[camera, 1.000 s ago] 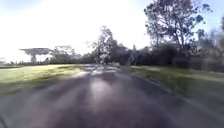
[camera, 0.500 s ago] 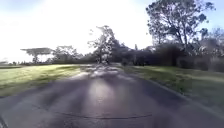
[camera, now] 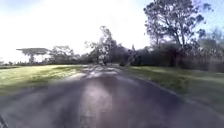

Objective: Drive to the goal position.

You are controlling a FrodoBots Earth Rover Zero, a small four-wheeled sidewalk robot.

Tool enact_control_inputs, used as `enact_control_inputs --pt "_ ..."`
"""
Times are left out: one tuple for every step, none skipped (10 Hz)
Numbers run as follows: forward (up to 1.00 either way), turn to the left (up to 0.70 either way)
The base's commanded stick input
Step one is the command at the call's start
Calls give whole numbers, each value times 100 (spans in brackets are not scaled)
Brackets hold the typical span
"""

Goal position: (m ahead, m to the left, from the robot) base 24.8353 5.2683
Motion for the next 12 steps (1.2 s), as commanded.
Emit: enact_control_inputs --pt "70 0" --pt "70 0" --pt "70 0" --pt "70 0" --pt "70 0" --pt "70 0" --pt "70 0" --pt "70 0" --pt "70 0" --pt "70 0" --pt "70 0" --pt "70 0"
